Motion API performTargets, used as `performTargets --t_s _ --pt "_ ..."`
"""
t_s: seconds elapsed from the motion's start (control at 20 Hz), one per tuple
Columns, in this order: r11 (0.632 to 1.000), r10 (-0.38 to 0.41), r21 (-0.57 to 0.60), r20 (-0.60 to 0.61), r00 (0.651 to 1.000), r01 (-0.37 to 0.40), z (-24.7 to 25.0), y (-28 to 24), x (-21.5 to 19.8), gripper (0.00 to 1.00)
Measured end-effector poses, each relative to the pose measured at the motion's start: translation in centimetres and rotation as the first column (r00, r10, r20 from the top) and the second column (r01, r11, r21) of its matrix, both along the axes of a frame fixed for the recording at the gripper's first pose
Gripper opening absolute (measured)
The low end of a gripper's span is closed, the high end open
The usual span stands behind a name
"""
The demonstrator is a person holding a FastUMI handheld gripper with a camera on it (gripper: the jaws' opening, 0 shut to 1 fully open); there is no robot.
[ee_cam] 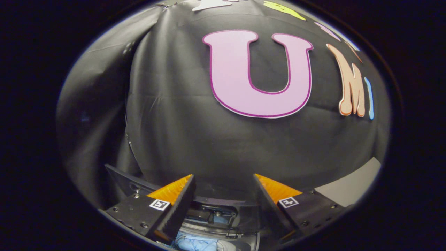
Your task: Put the clothes into the washing machine and then close the washing machine lid.
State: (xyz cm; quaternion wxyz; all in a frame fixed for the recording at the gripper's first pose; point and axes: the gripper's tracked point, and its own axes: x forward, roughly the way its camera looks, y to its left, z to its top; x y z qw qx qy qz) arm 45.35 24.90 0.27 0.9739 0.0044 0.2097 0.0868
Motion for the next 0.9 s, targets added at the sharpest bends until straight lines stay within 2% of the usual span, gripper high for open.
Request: performTargets --t_s 0.2,0.5,0.9 --pt "1.000 0.018 -0.008 0.010 1.000 -0.018 0.11 0.34 -0.04 0.95" --pt "0.999 0.023 0.027 -0.023 0.999 -0.022 -0.27 0.30 -0.22 0.96" --pt "0.999 0.044 0.015 -0.013 0.999 -0.044 0.06 0.48 -0.44 0.96"
